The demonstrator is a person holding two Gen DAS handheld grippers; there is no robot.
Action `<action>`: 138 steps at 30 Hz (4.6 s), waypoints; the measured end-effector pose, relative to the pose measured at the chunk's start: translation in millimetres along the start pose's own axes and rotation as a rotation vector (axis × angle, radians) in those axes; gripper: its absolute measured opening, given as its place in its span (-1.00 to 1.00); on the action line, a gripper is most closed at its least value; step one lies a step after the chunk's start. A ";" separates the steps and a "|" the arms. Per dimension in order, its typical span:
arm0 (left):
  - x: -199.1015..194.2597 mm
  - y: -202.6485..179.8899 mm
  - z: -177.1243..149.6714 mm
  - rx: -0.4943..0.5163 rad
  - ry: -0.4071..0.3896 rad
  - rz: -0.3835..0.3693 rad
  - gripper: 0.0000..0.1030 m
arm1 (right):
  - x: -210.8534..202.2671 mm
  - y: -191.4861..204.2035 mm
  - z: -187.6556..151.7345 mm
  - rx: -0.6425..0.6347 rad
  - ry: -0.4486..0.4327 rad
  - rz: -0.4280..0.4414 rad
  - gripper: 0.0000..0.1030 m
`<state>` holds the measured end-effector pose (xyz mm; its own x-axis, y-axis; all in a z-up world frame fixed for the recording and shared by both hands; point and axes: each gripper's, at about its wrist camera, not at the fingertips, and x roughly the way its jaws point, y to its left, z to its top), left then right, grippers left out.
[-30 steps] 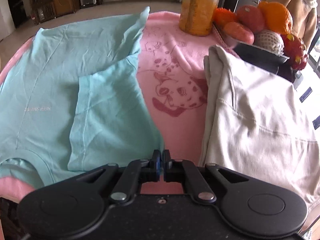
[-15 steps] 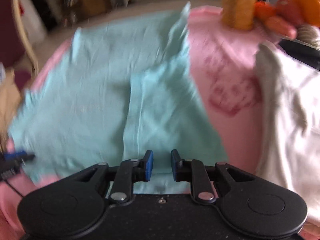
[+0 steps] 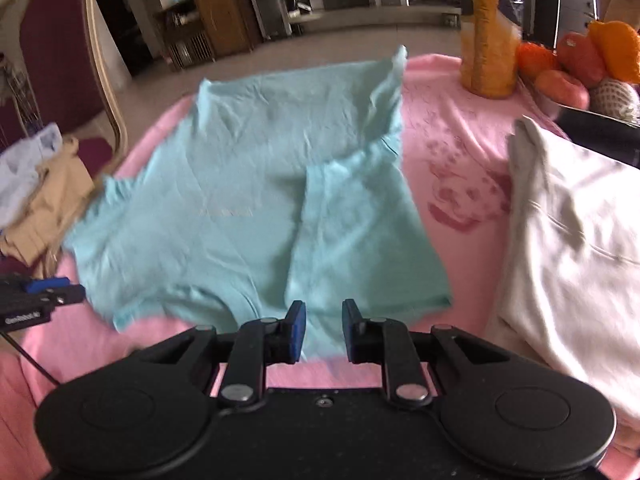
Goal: Fold clothes
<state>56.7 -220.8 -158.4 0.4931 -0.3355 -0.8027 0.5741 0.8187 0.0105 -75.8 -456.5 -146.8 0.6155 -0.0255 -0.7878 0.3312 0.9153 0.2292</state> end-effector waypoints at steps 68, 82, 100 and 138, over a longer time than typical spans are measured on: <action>38.7 176.7 33.6 -0.715 0.065 0.255 -0.53 | -38.7 -17.2 56.3 0.271 -0.294 0.430 -0.05; 2.9 144.2 43.0 -0.570 -0.066 0.273 -1.00 | -43.1 -20.7 58.3 0.272 -0.311 0.414 0.00; -9.2 -81.4 58.0 0.383 -0.217 0.166 -0.84 | -66.6 -80.0 63.8 0.418 -0.408 0.359 0.11; 33.2 49.0 24.2 -0.064 0.137 0.180 -0.37 | 51.5 -35.7 31.2 0.052 0.131 -0.095 -0.44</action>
<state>117.0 -203.1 -170.2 0.4883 -0.1187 -0.8646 0.4402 0.8889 0.1266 -33.6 -503.1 -177.8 0.4819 -0.0550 -0.8745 0.4222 0.8891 0.1767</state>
